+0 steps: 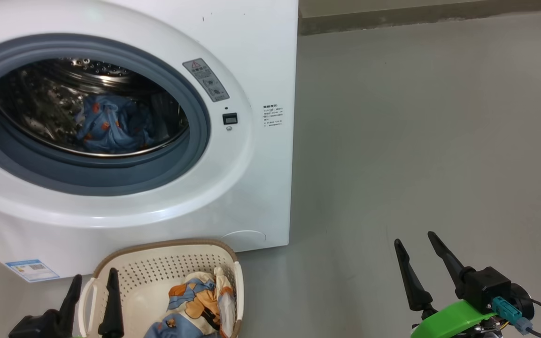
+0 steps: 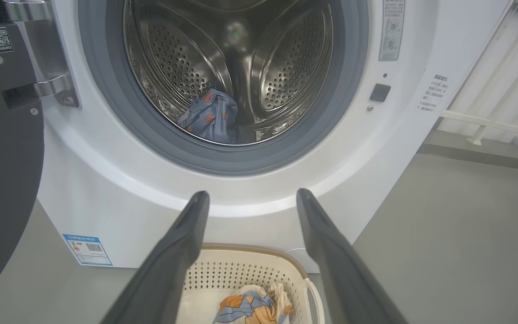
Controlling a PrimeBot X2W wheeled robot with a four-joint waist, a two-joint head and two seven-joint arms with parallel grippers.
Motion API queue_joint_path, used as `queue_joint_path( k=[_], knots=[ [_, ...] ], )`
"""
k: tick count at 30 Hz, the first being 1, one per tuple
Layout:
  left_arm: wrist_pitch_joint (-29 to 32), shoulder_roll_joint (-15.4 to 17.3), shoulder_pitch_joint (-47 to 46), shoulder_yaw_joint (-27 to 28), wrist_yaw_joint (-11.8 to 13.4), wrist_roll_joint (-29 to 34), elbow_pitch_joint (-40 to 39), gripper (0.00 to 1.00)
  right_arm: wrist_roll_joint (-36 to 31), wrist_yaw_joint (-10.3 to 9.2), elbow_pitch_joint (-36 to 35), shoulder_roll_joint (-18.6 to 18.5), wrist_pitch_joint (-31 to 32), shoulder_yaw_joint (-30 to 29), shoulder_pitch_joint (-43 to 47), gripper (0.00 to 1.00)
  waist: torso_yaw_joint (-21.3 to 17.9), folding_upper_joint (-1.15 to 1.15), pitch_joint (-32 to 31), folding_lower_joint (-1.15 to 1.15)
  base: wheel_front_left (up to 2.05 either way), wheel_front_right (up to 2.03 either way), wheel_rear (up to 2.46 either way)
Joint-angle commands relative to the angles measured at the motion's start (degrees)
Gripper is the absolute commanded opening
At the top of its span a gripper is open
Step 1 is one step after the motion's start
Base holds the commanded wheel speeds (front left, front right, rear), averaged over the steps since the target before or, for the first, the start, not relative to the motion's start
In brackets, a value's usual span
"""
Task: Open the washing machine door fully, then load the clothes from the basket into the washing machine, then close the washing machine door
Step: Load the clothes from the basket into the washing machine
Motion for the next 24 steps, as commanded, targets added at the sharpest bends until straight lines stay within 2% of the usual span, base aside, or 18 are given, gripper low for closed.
queue_joint_path(
  k=[1, 11, 19, 22, 24],
  knots=[
    [-0.37, 0.75, -1.11, 1.88, -0.15, -0.44, -0.8, 1.0, -0.37, 0.09, -1.55, -0.22, -0.27, 1.49, -0.78, 1.0, -0.04, 0.0, 0.36, 0.0, 0.0, 0.0, 0.0],
    [-0.37, 1.25, -3.41, 0.59, -0.15, -1.16, 2.08, 1.0, -3.32, 0.09, -2.21, -0.22, -0.27, 0.81, -2.25, 1.0, -1.51, 0.0, 6.16, 0.0, 0.0, 0.0, 0.0],
    [-0.37, 3.5, -9.18, -1.73, -0.15, -1.77, 12.23, 1.0, -2.63, 0.09, -3.53, -0.22, -0.27, 0.16, -4.04, 1.0, -4.91, 0.0, 15.08, 0.0, 0.0, 0.0, 0.0],
    [-0.37, 5.37, -13.95, -4.01, -0.15, -2.34, 18.16, 1.0, -2.57, 0.09, -4.36, -0.22, -0.27, -0.02, -5.12, 1.0, -6.81, 0.0, 20.24, 0.0, 0.0, 0.0, 0.0],
    [-0.37, 6.03, -15.29, -4.66, -0.15, -2.31, 19.58, 1.0, -2.54, 0.09, -4.63, -0.22, -0.27, -0.1, -5.44, 1.0, -7.28, 0.0, 21.52, 0.0, 0.0, 0.0, 0.0]
  ],
)
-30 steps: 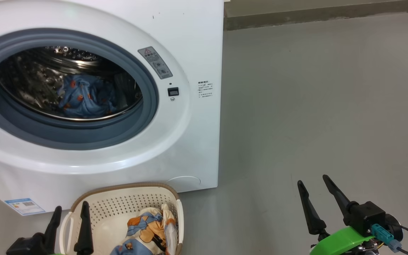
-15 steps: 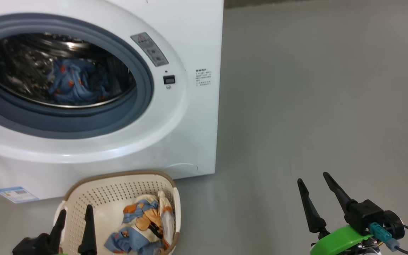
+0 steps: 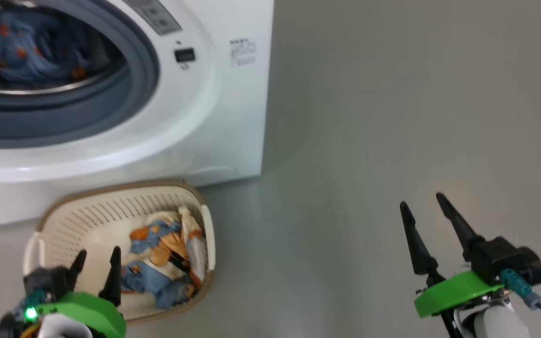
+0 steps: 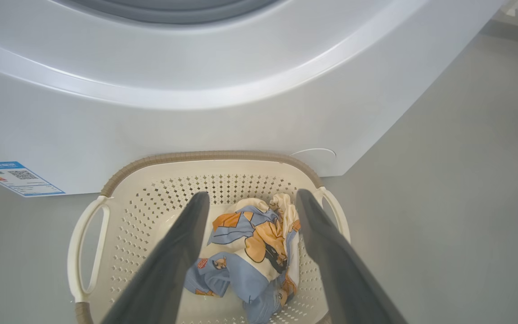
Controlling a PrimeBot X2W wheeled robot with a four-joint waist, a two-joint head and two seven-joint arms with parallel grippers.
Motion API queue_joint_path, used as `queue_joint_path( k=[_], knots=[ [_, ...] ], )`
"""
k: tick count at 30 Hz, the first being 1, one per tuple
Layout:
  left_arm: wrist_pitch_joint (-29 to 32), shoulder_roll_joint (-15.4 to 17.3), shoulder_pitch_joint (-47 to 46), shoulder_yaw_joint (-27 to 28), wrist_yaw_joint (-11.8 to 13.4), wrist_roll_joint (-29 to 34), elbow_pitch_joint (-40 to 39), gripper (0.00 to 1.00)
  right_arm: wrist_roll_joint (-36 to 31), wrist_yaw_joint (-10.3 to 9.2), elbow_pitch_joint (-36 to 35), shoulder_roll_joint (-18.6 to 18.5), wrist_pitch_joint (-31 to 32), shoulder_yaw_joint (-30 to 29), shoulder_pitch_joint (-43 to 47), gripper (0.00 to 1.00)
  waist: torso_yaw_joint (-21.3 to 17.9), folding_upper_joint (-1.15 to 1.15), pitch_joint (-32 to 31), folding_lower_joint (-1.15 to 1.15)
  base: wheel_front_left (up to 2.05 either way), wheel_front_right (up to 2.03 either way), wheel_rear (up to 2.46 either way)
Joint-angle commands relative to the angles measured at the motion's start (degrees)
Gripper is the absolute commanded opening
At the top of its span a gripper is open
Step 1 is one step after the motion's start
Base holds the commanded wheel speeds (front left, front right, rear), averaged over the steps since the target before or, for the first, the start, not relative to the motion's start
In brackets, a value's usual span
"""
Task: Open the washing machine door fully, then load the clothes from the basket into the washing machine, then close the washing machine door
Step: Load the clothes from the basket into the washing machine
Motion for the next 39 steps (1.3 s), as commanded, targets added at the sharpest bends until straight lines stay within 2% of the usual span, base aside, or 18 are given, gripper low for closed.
queue_joint_path(
  k=[1, 10, 21, 35, 39],
  knots=[
    [-0.38, 2.39, -2.01, 1.19, -0.15, 0.74, 0.15, 1.0, 0.45, 0.09, -1.63, -0.23, -0.27, 1.28, -1.29, 1.0, -3.94, 0.0, 7.19, 0.0, 0.0, 0.0, 0.0],
    [1.39, 7.74, -13.8, -5.6, -0.15, 1.34, 13.45, 1.0, 2.47, 0.09, -3.27, -0.23, -0.27, 2.6, -3.76, 1.0, -8.43, 0.0, 16.77, 0.0, 0.0, 0.0, 0.0],
    [3.95, 14.15, -25.36, -12.96, -0.15, 3.53, 25.06, 1.0, 6.26, 0.09, -4.63, -0.23, -0.27, 5.33, -5.76, 1.0, -13.5, 0.0, 25.54, 0.0, 0.0, 0.0, 0.0],
    [10.77, 16.08, -35.82, -18.71, -0.14, 3.77, 33.98, 1.0, 7.22, 0.09, -6.19, -0.23, -0.27, 5.8, -6.68, 1.0, -14.13, 0.0, 30.13, 0.0, 0.0, 0.0, 0.0],
    [11.73, 16.46, -37.71, -19.42, 0.86, 4.31, 35.51, 1.0, 7.3, 0.09, -6.66, -0.23, -0.27, 5.71, -6.21, 1.0, -14.2, 0.0, 30.82, 0.0, 0.0, 0.0, 0.0]
  ],
)
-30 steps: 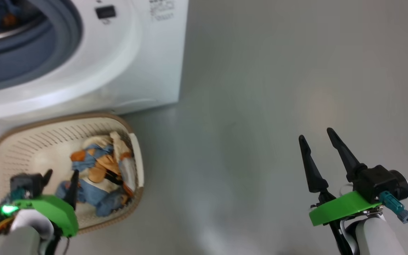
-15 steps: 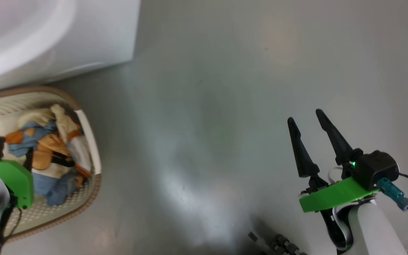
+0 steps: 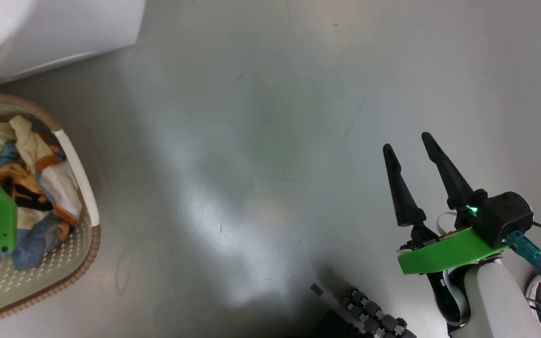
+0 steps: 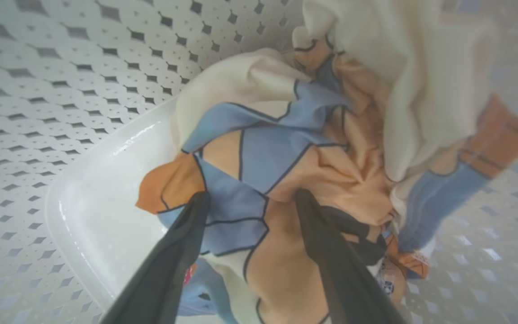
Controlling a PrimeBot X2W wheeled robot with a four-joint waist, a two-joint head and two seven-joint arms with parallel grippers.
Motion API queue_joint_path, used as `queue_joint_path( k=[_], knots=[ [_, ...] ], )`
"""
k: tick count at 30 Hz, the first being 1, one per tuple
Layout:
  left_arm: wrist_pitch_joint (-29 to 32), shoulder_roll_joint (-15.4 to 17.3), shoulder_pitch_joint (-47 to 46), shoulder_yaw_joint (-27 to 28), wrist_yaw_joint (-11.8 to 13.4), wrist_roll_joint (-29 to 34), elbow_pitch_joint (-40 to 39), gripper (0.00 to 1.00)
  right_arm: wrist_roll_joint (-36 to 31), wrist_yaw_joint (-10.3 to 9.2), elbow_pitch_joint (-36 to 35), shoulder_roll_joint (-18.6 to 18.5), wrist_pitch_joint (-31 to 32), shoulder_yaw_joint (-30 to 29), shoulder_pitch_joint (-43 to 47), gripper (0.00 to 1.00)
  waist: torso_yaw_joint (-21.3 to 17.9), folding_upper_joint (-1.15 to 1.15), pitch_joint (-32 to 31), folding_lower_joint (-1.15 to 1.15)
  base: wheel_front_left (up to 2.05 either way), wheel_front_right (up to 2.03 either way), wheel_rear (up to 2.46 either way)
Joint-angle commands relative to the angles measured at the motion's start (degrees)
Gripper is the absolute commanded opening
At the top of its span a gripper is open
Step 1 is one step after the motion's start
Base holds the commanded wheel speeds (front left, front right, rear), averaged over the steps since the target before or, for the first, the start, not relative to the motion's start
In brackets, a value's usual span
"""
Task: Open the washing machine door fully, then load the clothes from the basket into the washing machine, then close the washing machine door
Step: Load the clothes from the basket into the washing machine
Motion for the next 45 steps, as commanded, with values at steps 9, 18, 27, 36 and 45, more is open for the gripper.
queue_joint_path(
  k=[9, 18, 27, 36, 45],
  knots=[
    [3.37, 0.75, -2.49, -0.11, 0.58, 0.46, 1.46, 1.0, -0.22, 0.09, -2.25, -0.43, -0.27, -0.03, 2.9, 1.0, 0.28, 0.0, 1.76, 0.0, 0.0, 0.0, 0.0],
    [6.69, -0.93, -4.01, -1.43, 1.59, 0.57, 1.96, 1.0, -1.66, 0.09, -3.74, -0.43, -0.27, -0.61, 4.52, 1.0, 1.19, 0.0, 2.84, 0.0, 0.0, 0.0, 0.0],
    [7.59, -2.1, -3.82, -1.53, 1.51, -0.72, 2.1, 0.0, -2.08, 0.09, -3.85, -0.43, -0.27, -0.44, 4.12, 1.0, 1.59, 0.0, 2.8, 0.0, 0.0, 0.0, 0.0],
    [5.11, -0.52, -2.13, -1.7, 2.02, -1.44, 2.14, 0.0, -1.15, 0.09, -3.09, -0.43, -0.27, 0.39, 1.97, 1.0, 0.67, 0.0, 0.44, 0.0, 0.0, 0.0, 0.0],
    [1.32, 1.15, 0.79, 0.0, 1.9, -4.11, 2.15, 0.0, -0.09, 0.09, -0.37, -0.43, -0.27, 3.4, -2.19, 1.0, -0.73, 0.0, -4.2, 0.0, 0.0, 0.0, 0.0]
  ],
)
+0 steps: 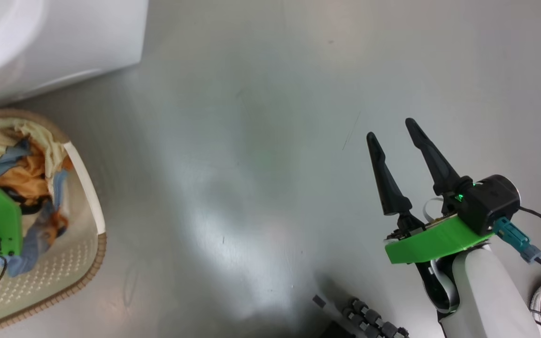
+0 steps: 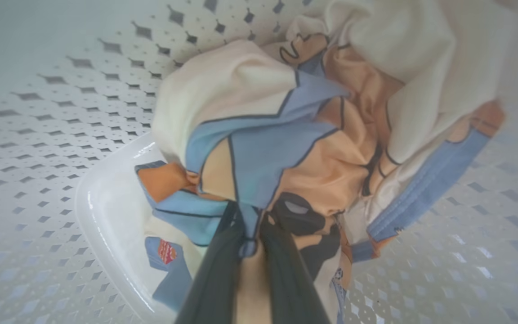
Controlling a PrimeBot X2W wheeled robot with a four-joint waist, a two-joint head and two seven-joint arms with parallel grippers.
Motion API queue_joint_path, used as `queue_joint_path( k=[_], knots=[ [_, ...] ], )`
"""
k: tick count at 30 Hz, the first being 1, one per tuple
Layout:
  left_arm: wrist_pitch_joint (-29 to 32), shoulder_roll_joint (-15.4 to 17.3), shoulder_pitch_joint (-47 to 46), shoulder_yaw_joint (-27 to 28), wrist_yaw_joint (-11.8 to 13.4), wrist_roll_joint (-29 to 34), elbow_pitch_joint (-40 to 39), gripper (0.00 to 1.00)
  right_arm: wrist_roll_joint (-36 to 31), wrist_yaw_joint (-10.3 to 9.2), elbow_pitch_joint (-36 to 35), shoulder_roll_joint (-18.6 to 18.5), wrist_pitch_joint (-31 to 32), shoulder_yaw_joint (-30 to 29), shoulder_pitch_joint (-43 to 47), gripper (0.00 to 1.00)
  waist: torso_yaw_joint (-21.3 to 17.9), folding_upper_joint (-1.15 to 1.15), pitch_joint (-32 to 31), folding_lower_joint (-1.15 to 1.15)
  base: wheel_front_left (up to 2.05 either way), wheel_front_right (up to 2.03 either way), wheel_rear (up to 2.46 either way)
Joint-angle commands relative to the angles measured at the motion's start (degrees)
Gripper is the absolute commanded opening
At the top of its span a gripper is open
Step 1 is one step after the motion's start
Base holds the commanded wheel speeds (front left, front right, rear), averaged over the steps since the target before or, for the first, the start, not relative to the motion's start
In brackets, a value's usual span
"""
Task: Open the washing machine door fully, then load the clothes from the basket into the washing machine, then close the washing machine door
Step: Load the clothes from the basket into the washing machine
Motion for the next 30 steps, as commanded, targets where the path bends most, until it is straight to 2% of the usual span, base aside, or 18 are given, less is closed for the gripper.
queue_joint_path(
  k=[1, 8, 19, 25, 30],
  knots=[
    [-0.94, 2.75, 1.75, 1.55, 0.29, -0.47, -0.18, 0.0, 0.45, 0.09, -0.77, -0.5, -0.26, 1.25, 0.68, 1.0, -0.9, 0.0, -2.02, 0.0, 0.0, 0.0, 0.0],
    [-6.4, 1.36, 6.74, 3.52, -0.53, -3.87, -0.18, 0.0, -0.56, 0.09, 2.0, -0.5, -0.26, 0.73, 1.07, 1.0, 0.6, 0.0, -10.69, 0.0, 0.0, 0.0, 0.0],
    [-12.66, -2.47, 11.77, 4.82, -1.61, -7.13, -1.46, 0.0, -2.11, 0.09, 4.85, -0.5, -0.26, 1.36, 3.19, 1.0, 5.24, 0.0, -21.53, 0.0, 0.0, 0.0, 0.0],
    [-13.66, -3.25, 15.44, 5.77, -1.84, -8.25, -5.1, 0.0, -2.87, 0.09, 6.44, -0.5, -0.26, 1.29, 4.96, 1.0, 7.57, 0.0, -26.62, 0.0, 0.0, 0.0, 0.0],
    [-13.73, -3.33, 20.01, 7.96, -1.22, -8.52, -12.58, 0.0, -3.32, 0.09, 7.42, -0.5, -0.26, 0.92, 6.6, 1.0, 9.66, 0.0, -30.58, 0.0, 0.0, 0.0, 0.0]
  ],
)
